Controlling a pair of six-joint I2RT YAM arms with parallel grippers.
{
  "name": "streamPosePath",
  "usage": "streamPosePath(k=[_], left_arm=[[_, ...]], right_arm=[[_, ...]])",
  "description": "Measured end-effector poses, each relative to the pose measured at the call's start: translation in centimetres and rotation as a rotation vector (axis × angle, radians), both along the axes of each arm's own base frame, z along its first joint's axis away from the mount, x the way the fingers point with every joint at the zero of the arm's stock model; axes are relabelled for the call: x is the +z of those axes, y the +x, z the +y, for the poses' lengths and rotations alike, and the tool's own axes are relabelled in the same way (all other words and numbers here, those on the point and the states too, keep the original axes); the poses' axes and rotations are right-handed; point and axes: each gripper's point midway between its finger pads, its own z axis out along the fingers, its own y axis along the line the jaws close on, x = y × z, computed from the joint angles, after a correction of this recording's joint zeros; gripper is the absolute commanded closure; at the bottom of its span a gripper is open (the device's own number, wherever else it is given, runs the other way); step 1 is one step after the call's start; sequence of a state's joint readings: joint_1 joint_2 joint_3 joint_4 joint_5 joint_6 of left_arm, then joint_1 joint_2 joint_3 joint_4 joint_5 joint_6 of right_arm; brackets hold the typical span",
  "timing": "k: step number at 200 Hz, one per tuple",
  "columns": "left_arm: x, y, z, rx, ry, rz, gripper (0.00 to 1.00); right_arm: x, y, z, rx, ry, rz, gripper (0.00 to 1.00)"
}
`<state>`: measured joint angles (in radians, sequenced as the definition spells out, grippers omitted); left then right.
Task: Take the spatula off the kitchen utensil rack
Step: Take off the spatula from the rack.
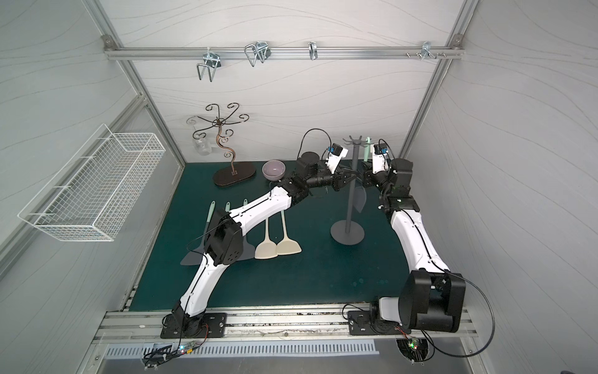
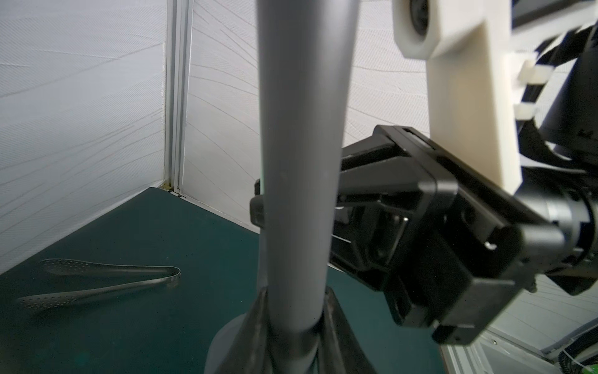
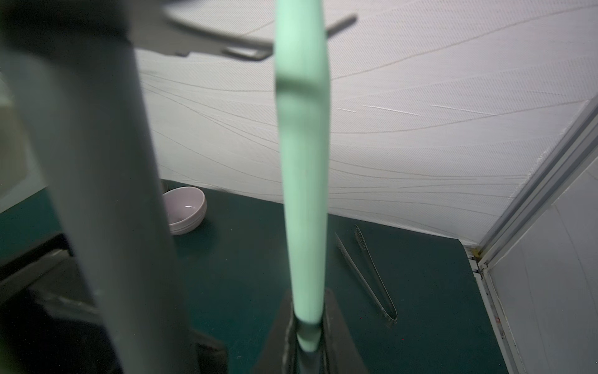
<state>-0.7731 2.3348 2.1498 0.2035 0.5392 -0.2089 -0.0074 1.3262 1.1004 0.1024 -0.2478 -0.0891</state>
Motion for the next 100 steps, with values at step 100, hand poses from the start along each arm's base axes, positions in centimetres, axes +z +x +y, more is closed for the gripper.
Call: streamPosePath(k=[100], left_arm=[[0.0,-0.4,-0.1,-0.028,0.024,-0.079,0.91]], right_arm=[[3.5,0.2,-6.6,-0.352,0.008,-0.014,1.00]])
